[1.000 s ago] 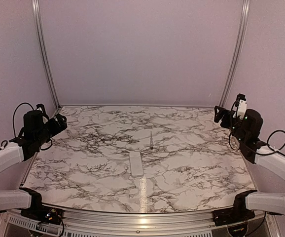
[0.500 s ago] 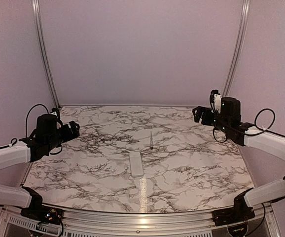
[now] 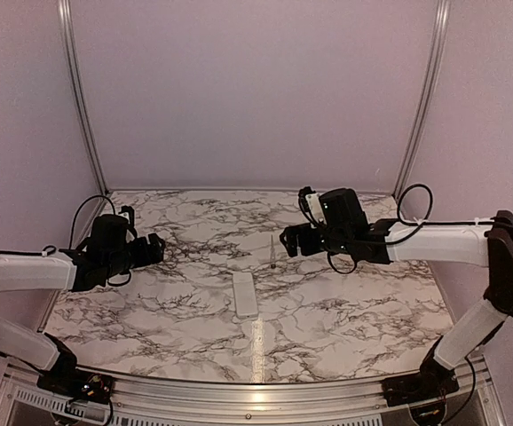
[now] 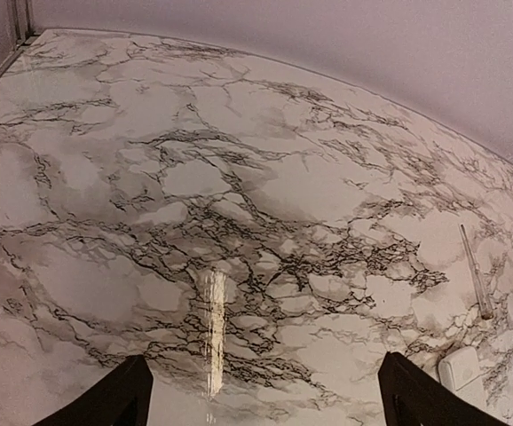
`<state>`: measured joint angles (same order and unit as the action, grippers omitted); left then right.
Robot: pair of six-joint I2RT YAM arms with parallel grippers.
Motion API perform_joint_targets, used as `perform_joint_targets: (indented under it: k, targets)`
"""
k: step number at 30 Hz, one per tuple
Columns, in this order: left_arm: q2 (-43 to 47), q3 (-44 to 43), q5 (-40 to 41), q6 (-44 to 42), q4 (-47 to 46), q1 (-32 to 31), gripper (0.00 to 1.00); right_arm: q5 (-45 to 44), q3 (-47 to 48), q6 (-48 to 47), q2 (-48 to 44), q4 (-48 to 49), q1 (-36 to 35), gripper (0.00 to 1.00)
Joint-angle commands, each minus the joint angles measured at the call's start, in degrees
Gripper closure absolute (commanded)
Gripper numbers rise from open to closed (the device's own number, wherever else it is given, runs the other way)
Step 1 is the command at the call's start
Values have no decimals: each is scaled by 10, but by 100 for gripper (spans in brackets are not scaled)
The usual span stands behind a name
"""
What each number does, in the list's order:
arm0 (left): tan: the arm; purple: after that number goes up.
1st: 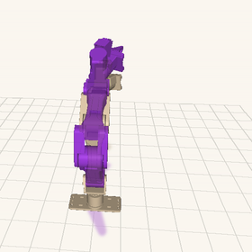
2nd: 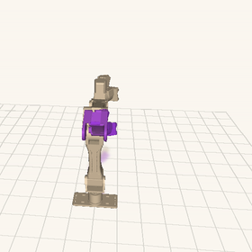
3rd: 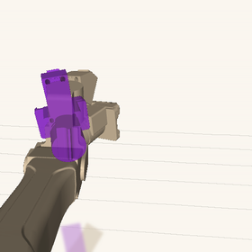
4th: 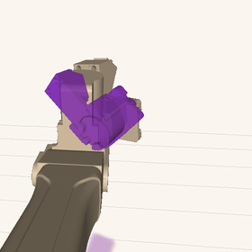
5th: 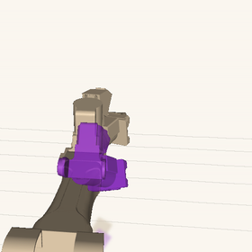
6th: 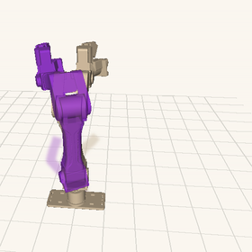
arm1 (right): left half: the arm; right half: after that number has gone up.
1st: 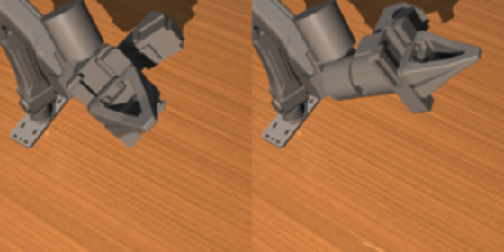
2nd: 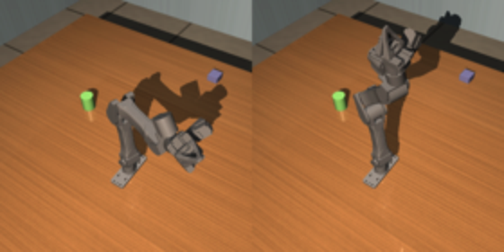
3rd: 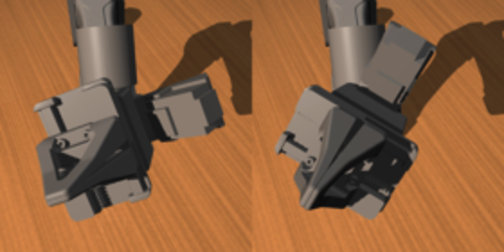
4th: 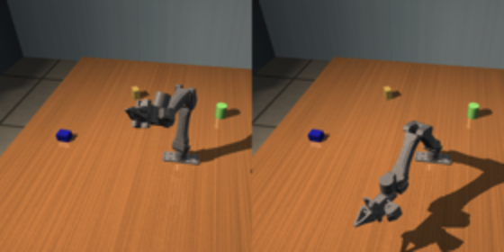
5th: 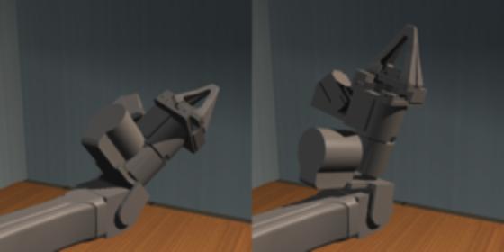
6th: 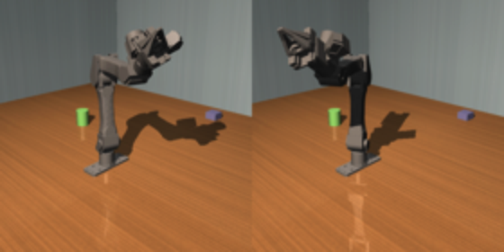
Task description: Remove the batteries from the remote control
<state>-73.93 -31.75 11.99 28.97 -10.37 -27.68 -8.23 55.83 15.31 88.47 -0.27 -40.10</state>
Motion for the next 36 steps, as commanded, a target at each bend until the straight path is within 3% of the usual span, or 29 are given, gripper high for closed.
perform_joint_targets:
  k: [1, 18, 36]
  targets:
    - [-27, -14, -10, -10, -45, -19, 8, -25, 52, 3, 54, -50, -49, 2]
    - [-56, 24, 3, -11, -150, -54, 11, -10, 228, 119, 240, -183, -151, 2]
    - [-10, 51, 25, -22, -141, -61, 12, -66, 373, 171, 381, -308, -181, 2]
